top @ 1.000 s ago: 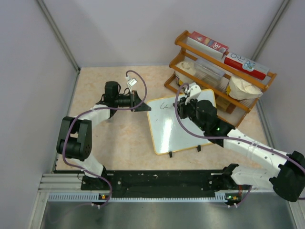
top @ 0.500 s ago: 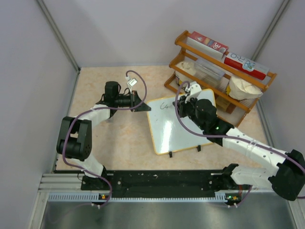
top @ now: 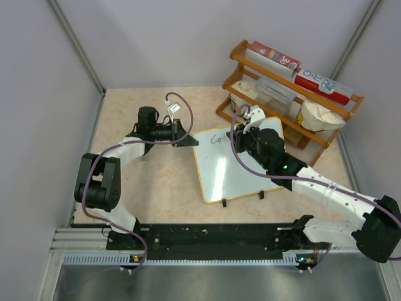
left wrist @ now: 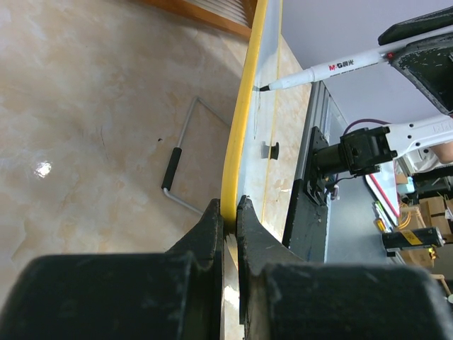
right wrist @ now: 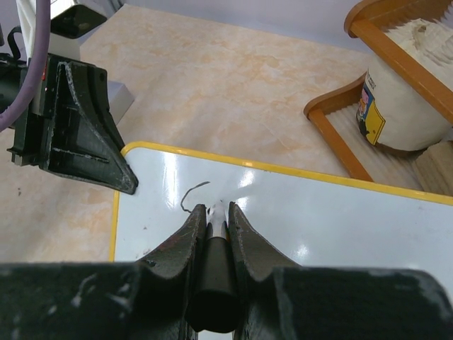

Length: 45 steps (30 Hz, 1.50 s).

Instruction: Write a sentence on the whiteboard

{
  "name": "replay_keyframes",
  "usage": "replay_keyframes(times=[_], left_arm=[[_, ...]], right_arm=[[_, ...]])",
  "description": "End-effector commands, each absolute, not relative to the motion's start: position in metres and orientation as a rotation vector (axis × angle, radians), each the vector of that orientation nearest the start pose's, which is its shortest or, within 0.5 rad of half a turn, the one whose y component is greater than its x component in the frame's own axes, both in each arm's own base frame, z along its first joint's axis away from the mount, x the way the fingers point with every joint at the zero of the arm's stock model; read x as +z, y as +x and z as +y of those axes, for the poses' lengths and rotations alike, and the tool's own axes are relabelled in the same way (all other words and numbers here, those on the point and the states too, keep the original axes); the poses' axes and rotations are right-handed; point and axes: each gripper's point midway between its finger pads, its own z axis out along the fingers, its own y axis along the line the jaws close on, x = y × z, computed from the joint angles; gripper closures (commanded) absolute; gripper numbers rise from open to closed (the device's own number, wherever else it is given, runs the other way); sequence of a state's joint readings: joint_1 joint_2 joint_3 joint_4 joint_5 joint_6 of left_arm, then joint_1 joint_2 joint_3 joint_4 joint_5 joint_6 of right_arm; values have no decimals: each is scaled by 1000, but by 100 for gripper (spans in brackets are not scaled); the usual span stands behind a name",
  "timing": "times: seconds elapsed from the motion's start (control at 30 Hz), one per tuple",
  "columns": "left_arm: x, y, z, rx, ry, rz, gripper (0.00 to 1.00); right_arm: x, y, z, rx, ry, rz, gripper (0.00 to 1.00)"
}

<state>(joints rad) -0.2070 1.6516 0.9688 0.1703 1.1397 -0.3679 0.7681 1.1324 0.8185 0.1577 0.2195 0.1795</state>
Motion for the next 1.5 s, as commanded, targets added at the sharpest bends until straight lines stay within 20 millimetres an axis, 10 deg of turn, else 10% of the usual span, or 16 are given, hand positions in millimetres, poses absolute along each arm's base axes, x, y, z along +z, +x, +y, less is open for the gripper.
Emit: replay_keyframes(times=[0.0,0.63,1.47], left_arm=[[161,325,-243,-1427,714,1940,100],[162,324,-244,-1420,722,1941,100],[160,323,-245,-1413,724,1954,100]], right_arm=[[290,307,246,556,-284,1623,100],[305,288,227,984,-328,1511,100],[288,317,225,804,-299,1584,100]])
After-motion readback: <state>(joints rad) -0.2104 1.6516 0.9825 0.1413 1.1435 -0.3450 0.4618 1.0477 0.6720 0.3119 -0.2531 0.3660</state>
